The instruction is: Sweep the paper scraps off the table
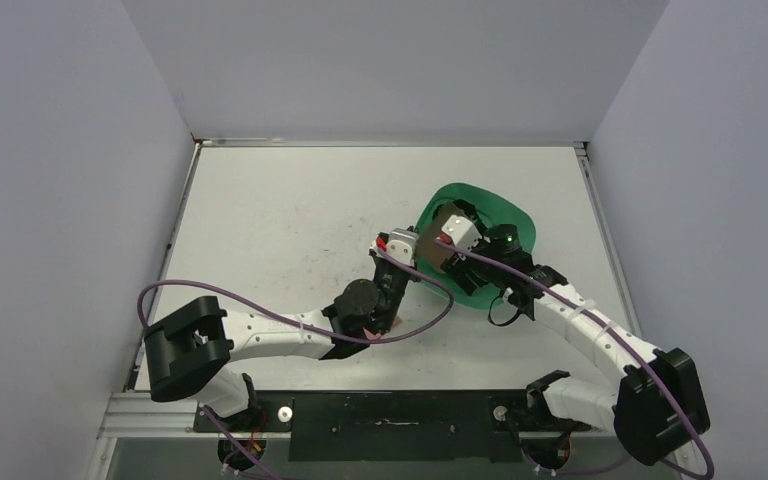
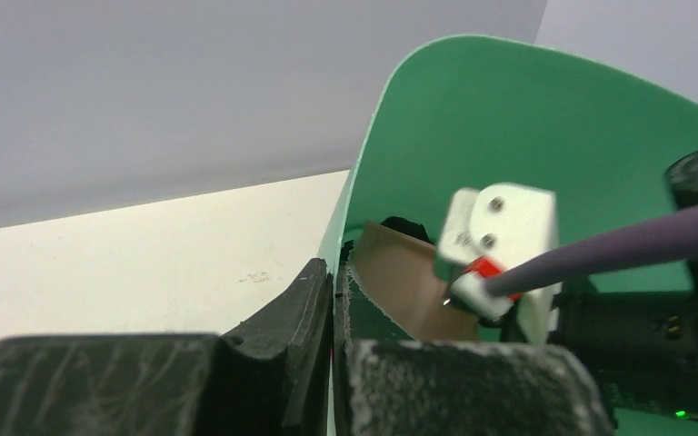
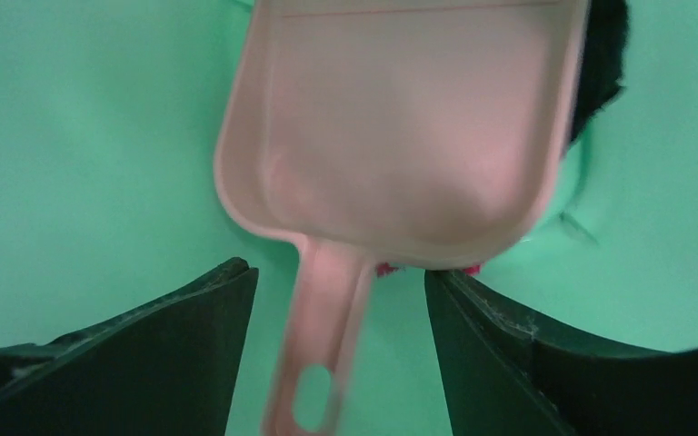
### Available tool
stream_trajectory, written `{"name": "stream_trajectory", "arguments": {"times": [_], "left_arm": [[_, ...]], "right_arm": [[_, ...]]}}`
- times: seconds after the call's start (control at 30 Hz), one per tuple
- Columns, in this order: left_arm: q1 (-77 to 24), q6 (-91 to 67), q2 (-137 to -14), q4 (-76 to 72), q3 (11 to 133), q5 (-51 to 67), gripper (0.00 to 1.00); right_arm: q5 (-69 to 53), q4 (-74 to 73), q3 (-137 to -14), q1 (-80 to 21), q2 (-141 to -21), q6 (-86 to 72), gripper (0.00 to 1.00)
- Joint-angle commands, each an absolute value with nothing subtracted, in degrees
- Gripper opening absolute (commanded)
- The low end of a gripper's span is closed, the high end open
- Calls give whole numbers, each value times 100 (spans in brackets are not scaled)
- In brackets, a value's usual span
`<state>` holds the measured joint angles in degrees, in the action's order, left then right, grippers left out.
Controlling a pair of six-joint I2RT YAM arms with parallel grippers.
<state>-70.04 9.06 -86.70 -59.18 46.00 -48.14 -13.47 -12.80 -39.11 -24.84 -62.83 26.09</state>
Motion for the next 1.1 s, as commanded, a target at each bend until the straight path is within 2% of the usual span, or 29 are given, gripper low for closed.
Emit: {"name": "stream_trajectory", "arguments": {"times": [0.0,0.07,0.23,0.33,0.4,0.5,0.8,0.93,1.07], "left_arm": [[-7073,431,-8618,-6317,4803,-4717,0],[-7088,445,-8647,-6307,4839,-4723,0],[-7094,541,-8666,-6233,4941,-4790,0],[-7102,636,-8674,-6175,4983,-4901,0],[-7102,702,-8683,-6197,4983,-5001,0],[-7102,758,-8708,-6183,5000,-5088,0],[-7050,1122,-8643,-5878,5440,-5632,0],[-6848,1028,-8481,-5212,5892,-5738,0],[-6453,398,-8262,-3871,6381,-5579,0]], "right_arm": [[-129,-1001,-4028,-2792,-6886,2303,67],[-30,-1053,-4087,-2872,-7111,2180,58],[265,-1072,-4229,-2915,-6833,2066,25],[48,-1535,-4630,-2918,-6426,2040,13],[-457,-1941,-5056,-2877,-6273,2066,9],[-1033,-2370,-5411,-2759,-6007,2180,6],[-1841,-3645,-6685,-2633,-6033,2481,5],[-1933,-4292,-7673,-2609,-6050,2718,5],[-1869,-4729,-8554,-2599,-5931,2817,5]]}}
